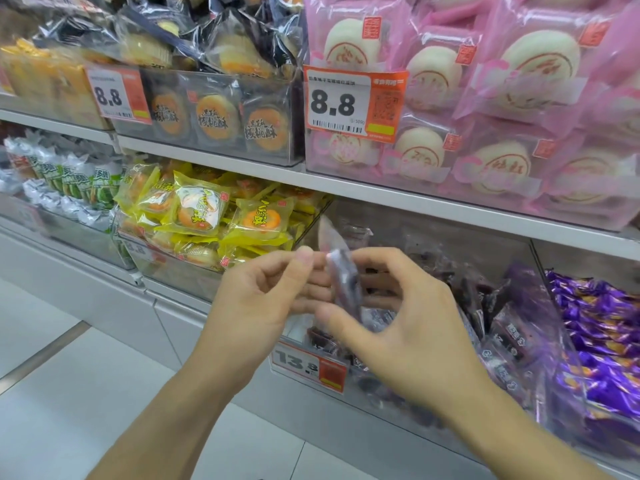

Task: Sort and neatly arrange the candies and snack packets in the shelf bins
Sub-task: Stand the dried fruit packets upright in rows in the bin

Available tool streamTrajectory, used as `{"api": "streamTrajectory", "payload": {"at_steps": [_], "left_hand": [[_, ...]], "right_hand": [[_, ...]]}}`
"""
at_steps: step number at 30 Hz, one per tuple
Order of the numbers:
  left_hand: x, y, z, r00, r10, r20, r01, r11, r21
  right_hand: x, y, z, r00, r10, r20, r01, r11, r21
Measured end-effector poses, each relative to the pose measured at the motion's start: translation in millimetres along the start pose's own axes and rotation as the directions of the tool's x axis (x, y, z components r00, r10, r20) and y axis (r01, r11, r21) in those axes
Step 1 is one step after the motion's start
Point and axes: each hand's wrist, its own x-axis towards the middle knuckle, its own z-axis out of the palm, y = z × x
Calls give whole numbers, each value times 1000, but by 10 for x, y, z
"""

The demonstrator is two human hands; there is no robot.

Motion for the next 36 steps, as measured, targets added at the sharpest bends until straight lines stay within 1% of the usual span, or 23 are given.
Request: {"api": "streamTrajectory", "payload": {"at_steps": [1,2,3,4,5,6,7,8,9,10,12,13,14,15,17,20,22,24,26,29,31,34,36], "left_hand": [[-1,-9,0,1000,26,6,-26,1000,15],[2,-30,2,998,59,-18,-58,997,50],[6,-55,3,994,85,-63,-78,991,111],[9,-77,2,991,82,-107,-64,985,158],[12,-95,-1,993,32,-116,-14,988,156],[12,-99,1,995,-65,-78,71,994,84],[9,-89,12,985,-171,6,171,985,-28],[1,-68,25,969,-234,81,242,964,-112],[0,-54,30,963,-242,119,257,958,-131],[2,-58,30,967,-227,120,240,964,-115],[1,-81,16,981,-172,86,177,982,-61],[-1,-89,1,986,-146,77,148,989,-26],[1,-89,-17,989,-125,81,125,992,7],[3,-82,-34,990,-112,88,110,993,30],[12,-72,-57,990,-98,103,94,994,49],[18,-97,-56,990,-87,107,79,994,76],[17,-121,-45,991,-94,95,86,993,84],[17,-123,-45,991,-98,90,91,993,71],[28,-111,-54,990,-119,81,116,993,33],[53,-84,-66,980,-187,70,190,981,-30],[74,-96,-75,977,-208,55,211,976,-47],[75,-129,-79,975,-217,53,222,970,-101],[69,-136,-72,962,-254,99,267,949,-166]], "right_hand": [[26,-7,-22,995,96,30,-99,985,143],[49,-10,-33,980,183,85,-200,929,313],[60,4,-31,956,247,157,-293,830,474],[61,10,-25,928,293,232,-373,711,596],[61,20,-21,899,322,297,-436,600,670],[62,26,-25,874,339,350,-483,517,707],[63,38,-34,858,339,386,-510,472,719],[65,46,-40,852,332,404,-521,461,719],[65,58,-45,856,325,402,-516,483,708],[61,70,-47,871,323,371,-492,556,670],[61,103,-68,921,313,232,-388,792,471],[69,113,-86,937,296,186,-346,859,378],[76,116,-107,944,279,176,-325,883,339],[85,116,-122,942,274,195,-327,879,345],[93,116,-137,921,307,240,-380,843,381],[118,158,-136,896,382,227,-444,791,422],[146,183,-147,868,427,255,-497,741,451],[181,208,-163,817,466,339,-576,651,494],[204,237,-149,779,468,417,-625,541,562],[216,254,-70,762,457,458,-631,369,682],[229,258,-3,755,463,464,-626,302,719],[275,228,93,763,453,461,-614,288,735],[318,193,129,793,432,428,-587,358,726]]}}
